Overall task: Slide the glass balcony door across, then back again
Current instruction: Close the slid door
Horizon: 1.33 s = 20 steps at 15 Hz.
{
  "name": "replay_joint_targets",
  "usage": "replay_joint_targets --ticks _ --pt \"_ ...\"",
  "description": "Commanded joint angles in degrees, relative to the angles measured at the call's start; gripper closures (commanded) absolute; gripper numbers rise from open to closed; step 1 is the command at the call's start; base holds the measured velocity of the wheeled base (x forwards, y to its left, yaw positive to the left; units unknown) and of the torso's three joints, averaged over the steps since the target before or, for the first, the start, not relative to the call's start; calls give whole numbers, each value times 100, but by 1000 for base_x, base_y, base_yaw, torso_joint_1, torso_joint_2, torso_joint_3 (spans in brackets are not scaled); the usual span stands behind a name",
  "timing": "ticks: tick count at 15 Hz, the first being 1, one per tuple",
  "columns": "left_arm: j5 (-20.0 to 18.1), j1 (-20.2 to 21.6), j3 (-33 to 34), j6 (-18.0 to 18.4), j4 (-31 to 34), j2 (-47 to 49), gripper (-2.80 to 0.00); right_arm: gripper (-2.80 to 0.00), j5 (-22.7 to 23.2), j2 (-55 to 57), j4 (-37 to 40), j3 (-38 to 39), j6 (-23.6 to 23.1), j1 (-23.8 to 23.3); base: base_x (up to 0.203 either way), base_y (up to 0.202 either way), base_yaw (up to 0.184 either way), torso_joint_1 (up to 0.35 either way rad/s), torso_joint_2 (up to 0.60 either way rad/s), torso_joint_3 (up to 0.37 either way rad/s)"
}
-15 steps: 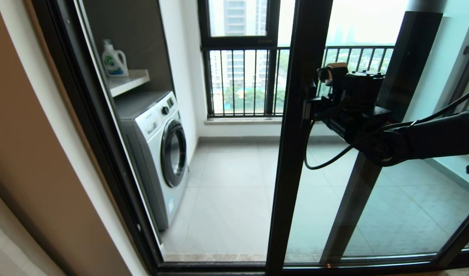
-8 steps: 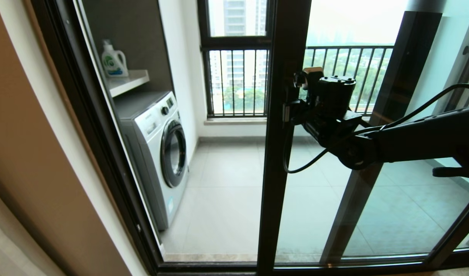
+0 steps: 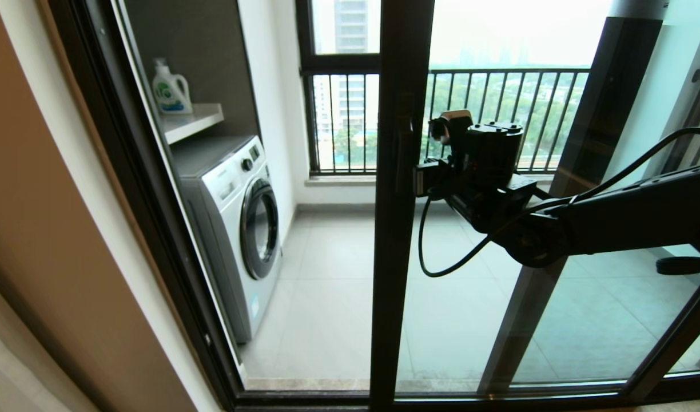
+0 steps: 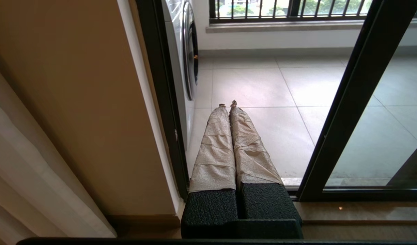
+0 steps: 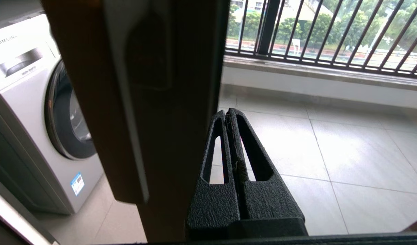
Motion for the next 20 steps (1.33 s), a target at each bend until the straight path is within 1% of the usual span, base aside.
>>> replay_joint_targets --ticks 1,4,6,9,11,13,17,18,20 --pt "0 1 0 1 0 9 0 0 -40 -659 -47 588 37 -54 0 0 0 0 0 0" --pt "0 1 0 1 0 9 0 0 -74 -1596 -48 1512 130 -149 0 0 0 0 0 0" --pt "0 1 0 1 0 9 0 0 -288 -2392 -52 2450 156 -105 0 0 0 0 0 0" --pt "0 1 0 1 0 9 0 0 -614 -3972 -26 3773 162 110 0 0 0 0 0 0" --pt "0 1 0 1 0 9 0 0 -741 -5191 153 4414 160 113 0 0 0 0 0 0" --pt "0 1 0 1 0 9 0 0 -803 -6585 795 4777 155 -249 0 0 0 0 0 0" --pt "0 1 0 1 0 9 0 0 -805 -8974 2614 5117 59 -1219 0 0 0 0 0 0" --pt "0 1 0 1 0 9 0 0 -787 -9444 3015 5300 33 -1504 0 0 0 0 0 0" --pt "0 1 0 1 0 9 0 0 -588 -10078 3439 5638 -55 -2315 0 0 0 0 0 0"
